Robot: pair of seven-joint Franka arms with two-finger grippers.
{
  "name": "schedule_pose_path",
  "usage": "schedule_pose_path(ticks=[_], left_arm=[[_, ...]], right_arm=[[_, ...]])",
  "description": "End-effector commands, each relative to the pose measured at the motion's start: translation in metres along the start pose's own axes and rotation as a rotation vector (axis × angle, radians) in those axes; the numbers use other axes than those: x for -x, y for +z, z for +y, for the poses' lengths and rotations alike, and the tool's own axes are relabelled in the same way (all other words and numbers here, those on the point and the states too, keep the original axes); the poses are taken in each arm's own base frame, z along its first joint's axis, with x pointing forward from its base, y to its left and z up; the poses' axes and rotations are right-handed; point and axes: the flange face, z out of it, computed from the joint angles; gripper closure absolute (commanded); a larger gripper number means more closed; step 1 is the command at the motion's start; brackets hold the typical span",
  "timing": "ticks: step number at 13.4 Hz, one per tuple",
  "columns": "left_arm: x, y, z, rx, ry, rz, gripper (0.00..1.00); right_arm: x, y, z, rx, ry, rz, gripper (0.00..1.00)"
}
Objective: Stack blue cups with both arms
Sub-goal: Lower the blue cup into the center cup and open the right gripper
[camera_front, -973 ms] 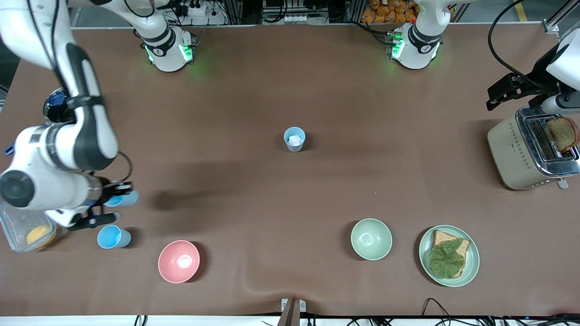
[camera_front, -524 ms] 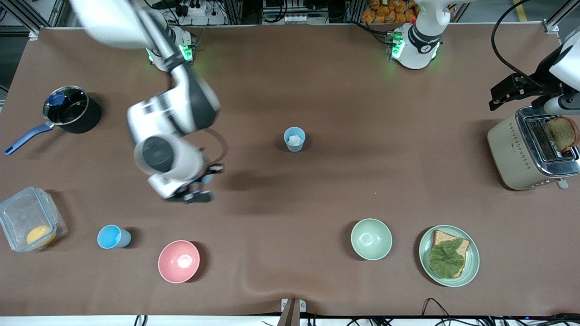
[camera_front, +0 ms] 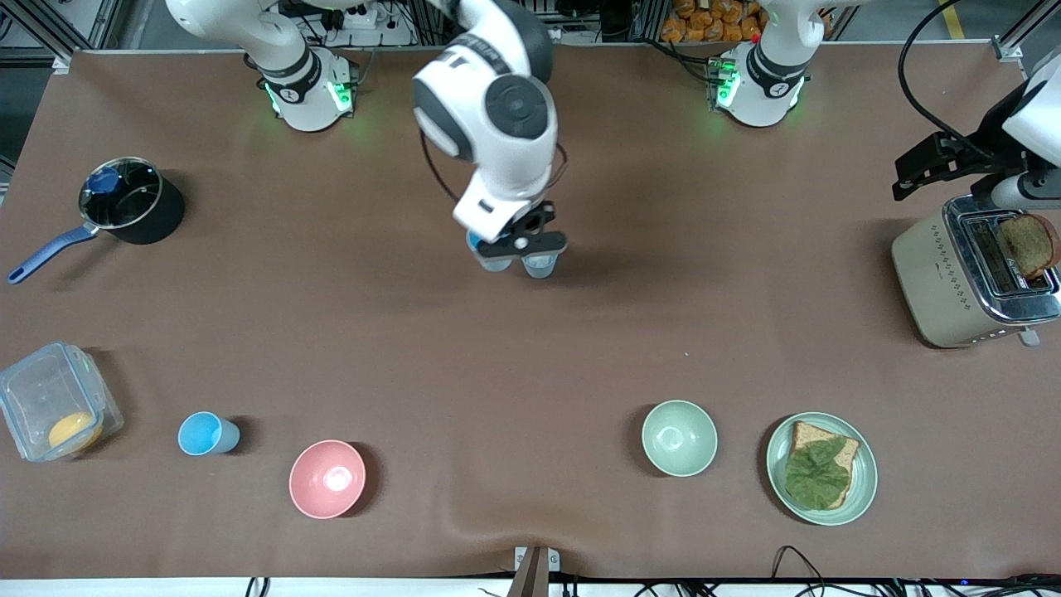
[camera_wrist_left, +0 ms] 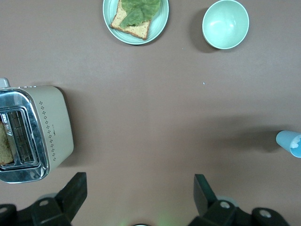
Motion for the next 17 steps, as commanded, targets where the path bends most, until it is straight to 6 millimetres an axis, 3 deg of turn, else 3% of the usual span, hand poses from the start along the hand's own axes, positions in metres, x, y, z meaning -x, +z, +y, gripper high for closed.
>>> schedule_pose_path(ticks=[1, 4, 7, 14, 17], left_arm=[[-0.002, -0.005, -0.004, -0.003, 0.02, -0.007, 0.0], [-0.003, -0.004, -0.014, -0.003, 0.003, -0.009, 0.0], [-0.004, -0.004, -0.019, -0.004, -0.003, -0.009, 0.0], [-0.004, -0.004, -0.026, -0.019, -0.014, -0.01, 0.0], [-0.004, -0.004, -0.025, -0.019, -0.012, -0.01, 0.0]], right_arm=[[-0.004, 0.024, -0.011, 0.021, 0.064, 0.017, 1.0], [0.002, 0.046, -0.033, 0.01, 0.135, 0.027, 1.0], [0.02, 0.057, -0.061, -0.007, 0.19, 0.043, 1.0], [0.033, 0.079, -0.076, 0.017, 0.214, 0.027, 1.0], [0.032, 0.079, -0.077, 0.006, 0.214, 0.032, 1.0]])
